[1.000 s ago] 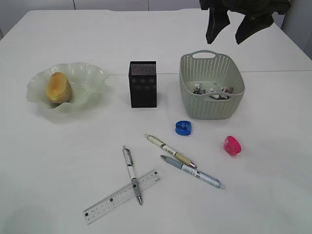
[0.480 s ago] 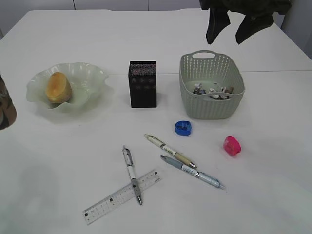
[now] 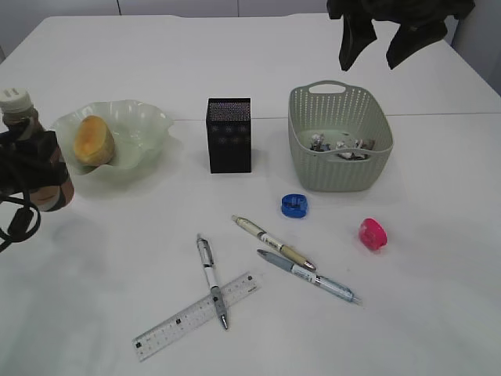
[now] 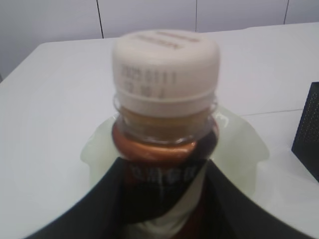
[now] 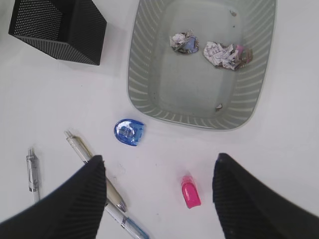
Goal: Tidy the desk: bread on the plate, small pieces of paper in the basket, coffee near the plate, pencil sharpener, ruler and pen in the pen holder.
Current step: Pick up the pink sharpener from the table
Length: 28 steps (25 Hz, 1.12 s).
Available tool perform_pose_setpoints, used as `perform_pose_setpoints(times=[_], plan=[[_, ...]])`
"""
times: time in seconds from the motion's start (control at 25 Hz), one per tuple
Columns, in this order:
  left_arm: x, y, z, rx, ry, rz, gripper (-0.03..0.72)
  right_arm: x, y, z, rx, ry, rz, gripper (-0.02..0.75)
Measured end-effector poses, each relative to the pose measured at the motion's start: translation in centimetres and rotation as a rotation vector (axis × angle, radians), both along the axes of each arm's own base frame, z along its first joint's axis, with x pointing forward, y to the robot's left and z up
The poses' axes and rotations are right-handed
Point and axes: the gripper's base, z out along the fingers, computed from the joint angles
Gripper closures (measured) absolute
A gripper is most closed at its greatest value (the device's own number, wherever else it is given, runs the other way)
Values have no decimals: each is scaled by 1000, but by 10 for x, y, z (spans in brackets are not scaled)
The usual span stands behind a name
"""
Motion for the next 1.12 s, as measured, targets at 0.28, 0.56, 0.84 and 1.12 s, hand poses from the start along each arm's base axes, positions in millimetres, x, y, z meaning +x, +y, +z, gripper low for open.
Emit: perform_pose_setpoints(times=[0.28,0.56,0.84,1.12], plan=[[22,-6,-24,1,41,-25,404,0,-1,0,-16,-4,-2,246],[28,-8,-37,6,64,-36,404,1,-2,0,-26,-7,-2,246],[28,-10,-48,17,96,-56,404,1,-2,0,-29,-8,-2,246],[29,-8,-48,11,97,-35,389,1,-3,0,-39,-11,-4,246]])
